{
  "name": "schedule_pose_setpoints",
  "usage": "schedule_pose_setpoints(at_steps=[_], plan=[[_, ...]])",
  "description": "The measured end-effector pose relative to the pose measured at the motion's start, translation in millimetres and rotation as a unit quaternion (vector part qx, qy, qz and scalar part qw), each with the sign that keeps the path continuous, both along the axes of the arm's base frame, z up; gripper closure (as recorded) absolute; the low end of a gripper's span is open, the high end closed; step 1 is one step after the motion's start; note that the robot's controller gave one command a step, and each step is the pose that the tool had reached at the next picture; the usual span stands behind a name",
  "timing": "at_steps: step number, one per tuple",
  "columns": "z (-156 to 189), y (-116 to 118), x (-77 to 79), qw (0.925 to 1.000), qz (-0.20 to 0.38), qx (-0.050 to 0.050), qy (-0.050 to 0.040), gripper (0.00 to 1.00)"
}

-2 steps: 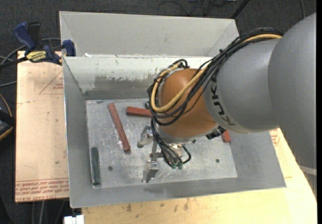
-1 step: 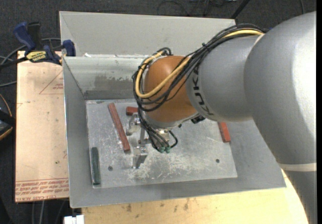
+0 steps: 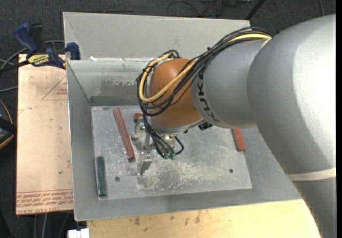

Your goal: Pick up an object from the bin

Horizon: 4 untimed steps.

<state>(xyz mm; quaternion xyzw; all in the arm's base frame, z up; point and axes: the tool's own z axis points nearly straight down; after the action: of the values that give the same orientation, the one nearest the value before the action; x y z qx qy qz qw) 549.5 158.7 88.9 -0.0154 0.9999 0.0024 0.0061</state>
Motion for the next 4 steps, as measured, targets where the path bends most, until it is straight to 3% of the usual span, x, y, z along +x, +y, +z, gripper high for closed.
schedule_pose_setpoints(at_steps=[1,2,3,4], plan=[[-11,-21,30.0,0.9992,-0.039,0.001,0.0053,0.00],[-11,11,20.3,0.9984,-0.056,-0.001,-0.0028,0.00],[-11,3,63.6,0.9945,-0.105,0.003,0.0011,1.00],[-11,3,63.6,0.9944,-0.105,0.003,0.0011,1.00]])
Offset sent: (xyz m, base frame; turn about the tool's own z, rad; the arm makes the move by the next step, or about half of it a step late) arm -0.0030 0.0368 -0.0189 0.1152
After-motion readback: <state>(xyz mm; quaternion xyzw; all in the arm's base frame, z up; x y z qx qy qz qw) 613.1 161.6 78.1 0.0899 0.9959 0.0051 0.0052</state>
